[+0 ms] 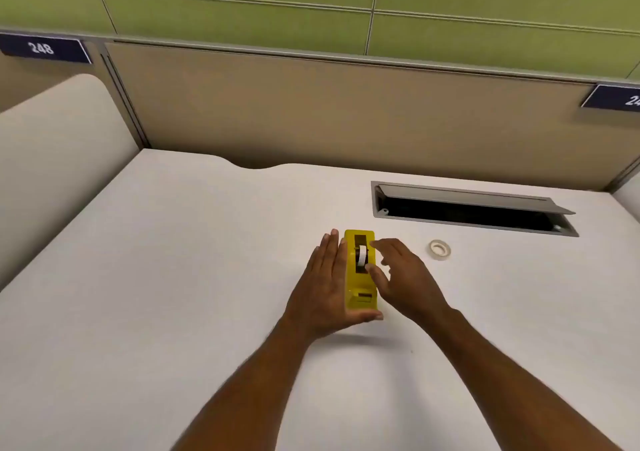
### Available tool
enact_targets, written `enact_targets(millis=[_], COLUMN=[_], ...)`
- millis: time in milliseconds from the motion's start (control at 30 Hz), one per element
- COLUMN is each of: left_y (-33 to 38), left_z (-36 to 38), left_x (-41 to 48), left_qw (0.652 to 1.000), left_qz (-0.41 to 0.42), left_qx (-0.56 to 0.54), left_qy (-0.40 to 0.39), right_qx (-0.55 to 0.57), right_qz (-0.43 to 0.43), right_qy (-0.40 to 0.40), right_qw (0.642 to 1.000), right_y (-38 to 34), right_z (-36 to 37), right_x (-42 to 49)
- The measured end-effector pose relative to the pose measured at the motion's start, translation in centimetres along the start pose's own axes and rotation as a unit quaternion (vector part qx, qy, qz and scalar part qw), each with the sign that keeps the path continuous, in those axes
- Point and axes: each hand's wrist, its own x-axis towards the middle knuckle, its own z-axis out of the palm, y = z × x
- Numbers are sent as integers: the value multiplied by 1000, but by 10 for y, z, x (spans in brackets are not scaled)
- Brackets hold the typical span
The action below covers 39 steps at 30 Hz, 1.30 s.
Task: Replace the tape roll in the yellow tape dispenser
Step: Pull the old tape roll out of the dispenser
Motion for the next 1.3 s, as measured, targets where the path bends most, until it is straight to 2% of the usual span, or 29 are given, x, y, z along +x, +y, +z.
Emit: enact_targets(millis=[100,500,733,933,1100,1300], left_y=[-1,-3,-5,-3,-3,-4], left_z=[15,54,62,62,62,63], left_x=[-2,1,1,1,1,1], left_qw=[999,991,991,991,990,990], left_qz=[-18,-72,-71,-71,-75,-73], left_qx=[-28,-116,-115,-110,-113,-113], left_qy=[1,11,19,26,25,28], right_qx=[1,-83,-101,-87,-70,-69], right_qz=[2,-12,-27,-15,6,1], right_qy=[4,-99,-98,-87,-121,-105], right_qw=[1000,992,990,992,990,992], right_y=[7,12,13,12,7,7], right_z=[5,9,13,15,20,21], right_x=[9,33,41,46,46,47])
